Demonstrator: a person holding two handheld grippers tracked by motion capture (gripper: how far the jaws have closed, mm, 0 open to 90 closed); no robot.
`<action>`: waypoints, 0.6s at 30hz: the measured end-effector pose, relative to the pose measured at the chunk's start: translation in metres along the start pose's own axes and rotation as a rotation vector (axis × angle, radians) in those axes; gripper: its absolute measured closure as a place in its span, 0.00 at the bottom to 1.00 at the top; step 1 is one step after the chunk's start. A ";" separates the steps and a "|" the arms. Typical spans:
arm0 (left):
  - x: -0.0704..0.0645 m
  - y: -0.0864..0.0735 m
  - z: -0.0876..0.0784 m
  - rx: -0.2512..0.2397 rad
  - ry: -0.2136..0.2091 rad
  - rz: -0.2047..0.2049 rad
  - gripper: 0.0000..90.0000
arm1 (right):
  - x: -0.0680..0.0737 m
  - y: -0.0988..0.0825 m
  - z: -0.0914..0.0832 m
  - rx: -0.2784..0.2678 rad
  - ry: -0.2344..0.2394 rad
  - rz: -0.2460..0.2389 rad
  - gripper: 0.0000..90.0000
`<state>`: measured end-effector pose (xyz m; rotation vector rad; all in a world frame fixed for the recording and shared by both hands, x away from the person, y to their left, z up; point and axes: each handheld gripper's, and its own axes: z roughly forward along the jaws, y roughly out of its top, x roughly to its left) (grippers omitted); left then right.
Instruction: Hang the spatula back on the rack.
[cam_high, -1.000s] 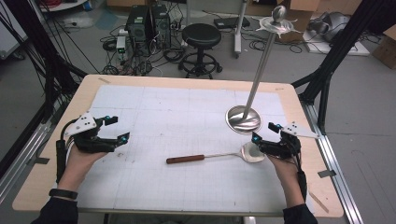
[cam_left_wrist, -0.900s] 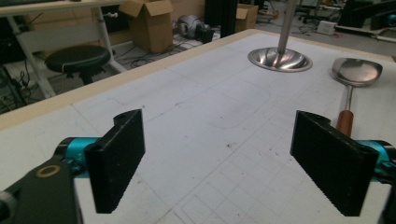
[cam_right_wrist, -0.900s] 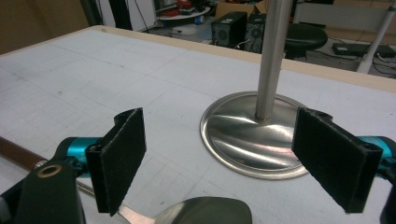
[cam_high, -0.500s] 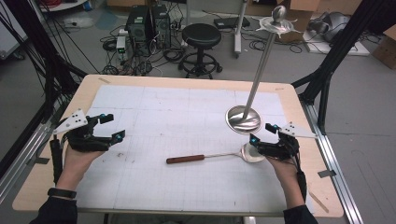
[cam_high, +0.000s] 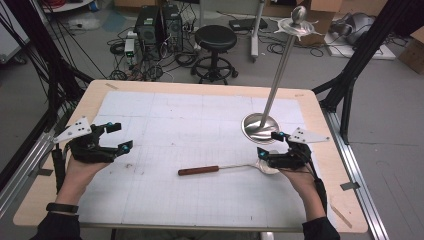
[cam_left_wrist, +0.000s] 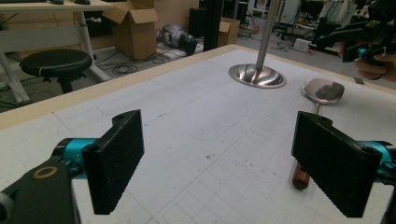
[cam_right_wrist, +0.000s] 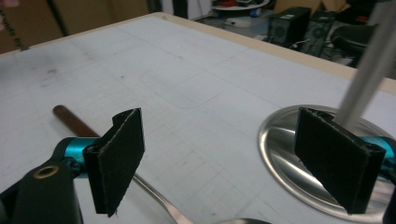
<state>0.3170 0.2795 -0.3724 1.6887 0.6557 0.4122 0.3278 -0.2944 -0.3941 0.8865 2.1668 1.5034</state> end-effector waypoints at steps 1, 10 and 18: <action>0.000 0.000 0.000 0.006 -0.004 -0.003 0.19 | 0.000 0.001 0.003 0.009 0.014 -0.015 0.18; -0.002 0.000 0.001 0.024 -0.025 0.000 0.19 | 0.013 0.010 0.039 0.133 0.175 -0.106 0.18; -0.003 0.000 0.001 0.027 -0.046 0.007 0.19 | 0.023 0.012 0.064 0.238 0.296 -0.175 0.18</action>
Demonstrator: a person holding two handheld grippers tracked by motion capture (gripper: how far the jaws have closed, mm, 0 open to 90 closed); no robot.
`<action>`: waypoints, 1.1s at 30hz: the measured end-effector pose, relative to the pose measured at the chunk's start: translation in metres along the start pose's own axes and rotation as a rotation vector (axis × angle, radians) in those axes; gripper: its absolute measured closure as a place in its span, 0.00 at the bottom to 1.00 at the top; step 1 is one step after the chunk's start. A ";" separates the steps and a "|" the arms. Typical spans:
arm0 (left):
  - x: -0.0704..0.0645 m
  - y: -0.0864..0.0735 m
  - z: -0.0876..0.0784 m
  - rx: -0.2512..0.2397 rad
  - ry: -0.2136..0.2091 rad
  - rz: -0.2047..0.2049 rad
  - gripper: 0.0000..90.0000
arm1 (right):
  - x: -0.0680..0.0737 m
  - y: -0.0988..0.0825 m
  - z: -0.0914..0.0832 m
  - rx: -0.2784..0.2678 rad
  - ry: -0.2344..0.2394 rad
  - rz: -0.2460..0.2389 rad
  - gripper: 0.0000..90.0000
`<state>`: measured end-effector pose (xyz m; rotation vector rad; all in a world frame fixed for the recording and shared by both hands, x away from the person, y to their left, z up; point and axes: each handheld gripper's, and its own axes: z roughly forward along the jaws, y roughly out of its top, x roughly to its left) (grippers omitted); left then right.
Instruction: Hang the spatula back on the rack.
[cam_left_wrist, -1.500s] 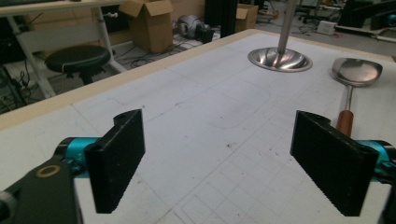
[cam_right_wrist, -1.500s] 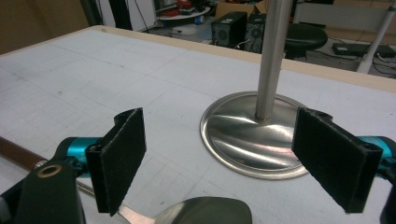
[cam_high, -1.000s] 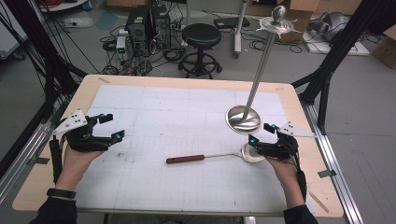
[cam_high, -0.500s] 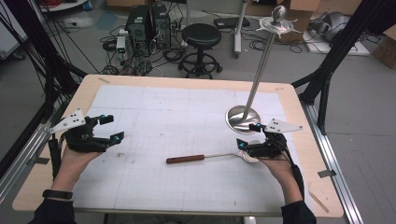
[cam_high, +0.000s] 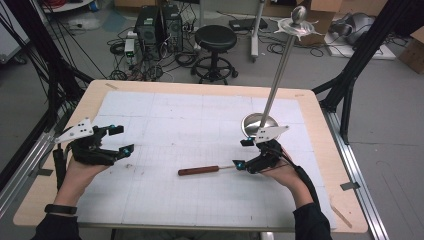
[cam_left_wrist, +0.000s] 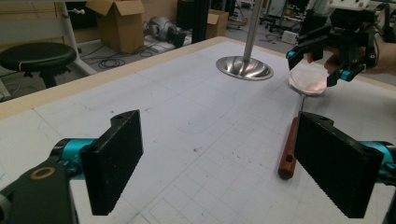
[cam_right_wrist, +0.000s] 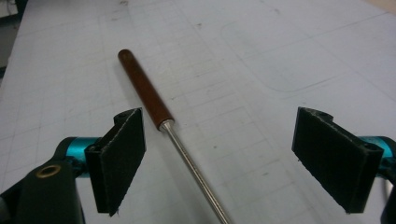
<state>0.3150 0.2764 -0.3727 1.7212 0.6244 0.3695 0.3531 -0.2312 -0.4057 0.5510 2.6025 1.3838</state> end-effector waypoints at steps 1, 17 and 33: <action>0.000 0.000 0.000 -0.001 -0.003 -0.003 0.19 | 0.000 0.000 0.002 0.015 0.003 -0.007 0.19; -0.002 0.000 0.002 0.010 -0.032 0.000 0.19 | 0.001 -0.004 0.027 0.215 0.087 -0.093 0.42; -0.003 0.000 0.004 0.032 -0.039 0.006 0.19 | 0.003 -0.002 0.036 0.373 0.084 -0.147 0.62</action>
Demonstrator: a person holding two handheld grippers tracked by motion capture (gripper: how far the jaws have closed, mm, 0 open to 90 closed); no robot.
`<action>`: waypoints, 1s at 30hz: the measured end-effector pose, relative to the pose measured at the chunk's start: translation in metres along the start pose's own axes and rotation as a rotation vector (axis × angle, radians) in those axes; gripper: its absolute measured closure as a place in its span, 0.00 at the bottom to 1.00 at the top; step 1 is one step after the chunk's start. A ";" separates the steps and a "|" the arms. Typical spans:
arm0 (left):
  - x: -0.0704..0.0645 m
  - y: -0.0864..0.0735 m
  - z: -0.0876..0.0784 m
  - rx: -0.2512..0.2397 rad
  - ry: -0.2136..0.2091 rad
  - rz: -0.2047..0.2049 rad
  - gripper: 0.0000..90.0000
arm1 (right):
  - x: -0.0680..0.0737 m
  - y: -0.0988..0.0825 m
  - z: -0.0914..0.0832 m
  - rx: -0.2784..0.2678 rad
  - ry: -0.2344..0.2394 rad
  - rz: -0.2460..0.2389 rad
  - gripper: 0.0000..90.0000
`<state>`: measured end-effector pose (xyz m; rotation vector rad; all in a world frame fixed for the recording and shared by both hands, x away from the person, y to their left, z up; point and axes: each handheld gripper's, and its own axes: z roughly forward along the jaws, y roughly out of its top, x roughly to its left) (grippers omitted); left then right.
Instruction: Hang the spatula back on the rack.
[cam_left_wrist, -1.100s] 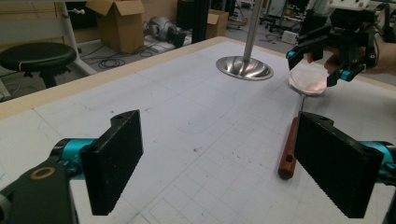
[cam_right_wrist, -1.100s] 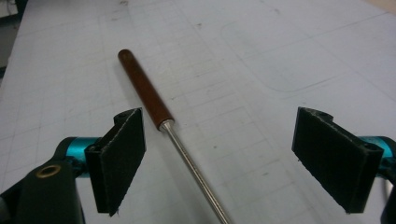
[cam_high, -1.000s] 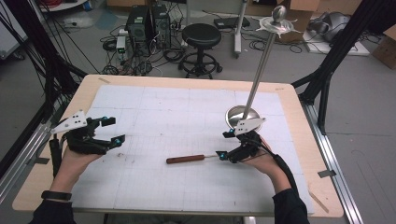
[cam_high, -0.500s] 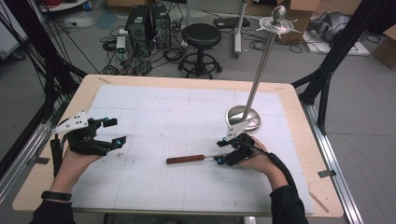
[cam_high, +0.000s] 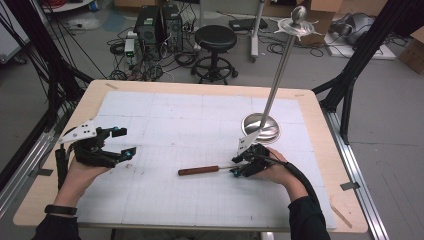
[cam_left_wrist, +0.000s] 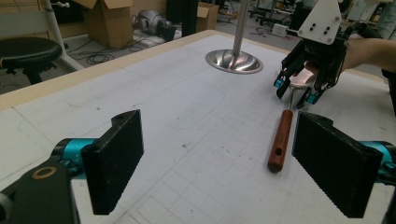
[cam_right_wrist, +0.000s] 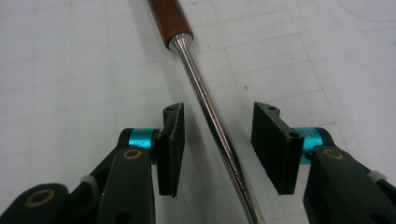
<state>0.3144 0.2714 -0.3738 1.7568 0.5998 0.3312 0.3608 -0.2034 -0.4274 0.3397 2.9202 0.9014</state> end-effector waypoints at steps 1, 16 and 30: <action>0.000 0.000 0.000 0.000 -0.001 0.000 0.19 | 0.000 0.002 0.000 0.011 0.004 -0.005 0.66; -0.002 0.000 0.000 0.015 -0.013 0.000 0.20 | 0.002 0.010 0.000 0.078 0.018 0.047 0.94; -0.003 -0.001 0.004 0.029 -0.018 0.001 0.21 | 0.009 0.020 0.002 0.146 -0.027 0.058 0.92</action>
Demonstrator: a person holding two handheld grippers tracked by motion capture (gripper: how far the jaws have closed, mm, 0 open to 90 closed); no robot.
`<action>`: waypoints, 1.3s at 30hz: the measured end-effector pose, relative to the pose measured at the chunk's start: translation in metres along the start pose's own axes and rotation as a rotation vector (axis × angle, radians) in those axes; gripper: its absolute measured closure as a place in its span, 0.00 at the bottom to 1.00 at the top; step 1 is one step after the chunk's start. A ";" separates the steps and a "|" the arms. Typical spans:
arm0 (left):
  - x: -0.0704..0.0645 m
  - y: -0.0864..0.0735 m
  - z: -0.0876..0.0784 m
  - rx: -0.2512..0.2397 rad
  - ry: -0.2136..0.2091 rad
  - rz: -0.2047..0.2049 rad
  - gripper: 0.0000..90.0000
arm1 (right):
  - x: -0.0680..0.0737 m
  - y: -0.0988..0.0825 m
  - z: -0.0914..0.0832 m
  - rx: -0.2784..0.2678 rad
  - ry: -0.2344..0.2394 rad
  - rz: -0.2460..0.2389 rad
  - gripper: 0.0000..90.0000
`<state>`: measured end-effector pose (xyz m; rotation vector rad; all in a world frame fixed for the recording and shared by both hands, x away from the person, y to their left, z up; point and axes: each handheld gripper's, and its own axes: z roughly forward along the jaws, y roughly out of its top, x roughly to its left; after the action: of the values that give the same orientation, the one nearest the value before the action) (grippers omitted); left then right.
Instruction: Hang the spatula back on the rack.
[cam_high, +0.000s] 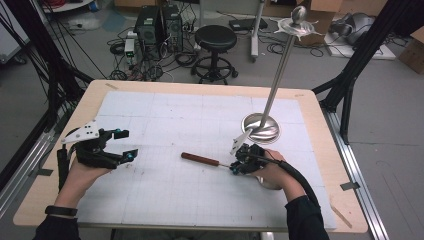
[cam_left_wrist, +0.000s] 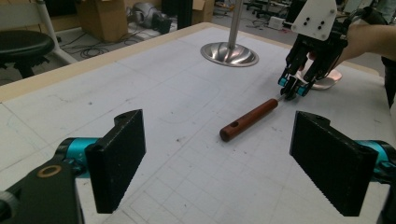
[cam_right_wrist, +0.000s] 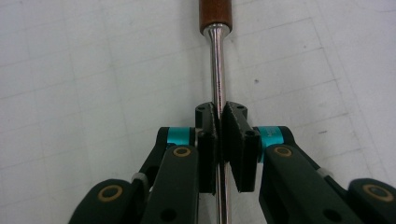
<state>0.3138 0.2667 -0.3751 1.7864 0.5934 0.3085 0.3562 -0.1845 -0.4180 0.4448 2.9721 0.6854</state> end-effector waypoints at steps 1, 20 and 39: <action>0.000 0.000 0.000 0.001 -0.002 0.001 0.21 | 0.000 0.002 0.000 0.014 0.001 0.002 0.92; 0.000 0.000 -0.002 -0.006 -0.001 0.002 0.22 | -0.001 -0.016 -0.020 -0.170 -0.065 0.064 0.95; 0.001 0.001 -0.004 -0.016 0.001 0.001 0.22 | -0.003 -0.047 -0.072 -0.427 -0.178 0.149 0.95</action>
<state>0.3128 0.2706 -0.3732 1.7714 0.5893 0.3141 0.3379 -0.2561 -0.3735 0.6535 2.5465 1.1894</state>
